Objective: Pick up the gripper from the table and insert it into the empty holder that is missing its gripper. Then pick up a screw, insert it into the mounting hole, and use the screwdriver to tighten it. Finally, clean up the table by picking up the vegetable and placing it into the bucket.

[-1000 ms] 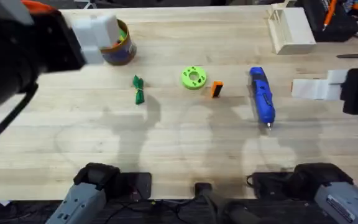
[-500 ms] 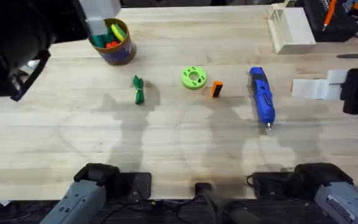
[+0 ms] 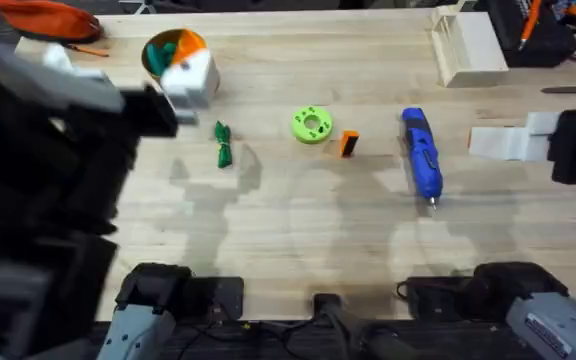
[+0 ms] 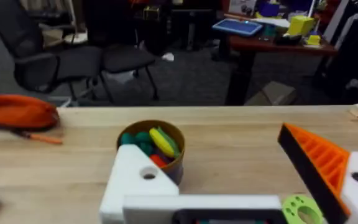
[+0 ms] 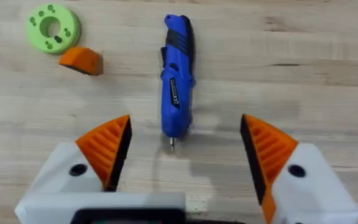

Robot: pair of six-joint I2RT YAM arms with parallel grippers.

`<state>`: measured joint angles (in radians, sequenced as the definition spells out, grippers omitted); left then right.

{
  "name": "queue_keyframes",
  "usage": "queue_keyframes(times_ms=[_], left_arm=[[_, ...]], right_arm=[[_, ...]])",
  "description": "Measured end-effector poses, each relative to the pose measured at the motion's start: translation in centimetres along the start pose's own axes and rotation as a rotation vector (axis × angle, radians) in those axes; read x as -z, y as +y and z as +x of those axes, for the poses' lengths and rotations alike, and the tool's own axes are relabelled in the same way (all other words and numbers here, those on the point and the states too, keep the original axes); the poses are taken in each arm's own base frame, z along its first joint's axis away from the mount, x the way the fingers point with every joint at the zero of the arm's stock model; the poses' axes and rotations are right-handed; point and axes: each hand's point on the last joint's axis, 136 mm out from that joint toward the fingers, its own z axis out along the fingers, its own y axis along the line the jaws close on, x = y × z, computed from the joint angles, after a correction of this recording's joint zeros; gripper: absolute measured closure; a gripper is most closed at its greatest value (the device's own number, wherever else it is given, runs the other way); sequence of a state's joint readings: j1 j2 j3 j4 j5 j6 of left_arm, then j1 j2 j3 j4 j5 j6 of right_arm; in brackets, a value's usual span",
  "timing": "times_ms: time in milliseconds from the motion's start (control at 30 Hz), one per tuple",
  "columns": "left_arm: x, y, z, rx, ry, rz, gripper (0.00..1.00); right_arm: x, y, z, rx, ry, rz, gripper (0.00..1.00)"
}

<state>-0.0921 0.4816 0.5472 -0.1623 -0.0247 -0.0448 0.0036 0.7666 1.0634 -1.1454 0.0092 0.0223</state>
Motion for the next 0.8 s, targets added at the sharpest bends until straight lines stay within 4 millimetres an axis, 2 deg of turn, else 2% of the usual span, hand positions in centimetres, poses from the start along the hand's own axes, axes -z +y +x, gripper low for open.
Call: queue_keyframes(times_ms=[367,667,800], left_arm=[[1.7,-1.6,6.2,-0.071,-0.1,0.146,0.015],[3.0,-4.0,8.0,-0.096,-0.181,0.295,0.015],[3.4,-5.8,9.0,-0.102,-0.171,0.412,0.015]], right_arm=[[0.0,0.0,0.0,0.0,0.0,0.0,0.008],[0.0,0.0,0.0,0.0,0.0,0.0,0.008],[0.0,0.0,0.0,0.0,0.0,0.0,0.008]])
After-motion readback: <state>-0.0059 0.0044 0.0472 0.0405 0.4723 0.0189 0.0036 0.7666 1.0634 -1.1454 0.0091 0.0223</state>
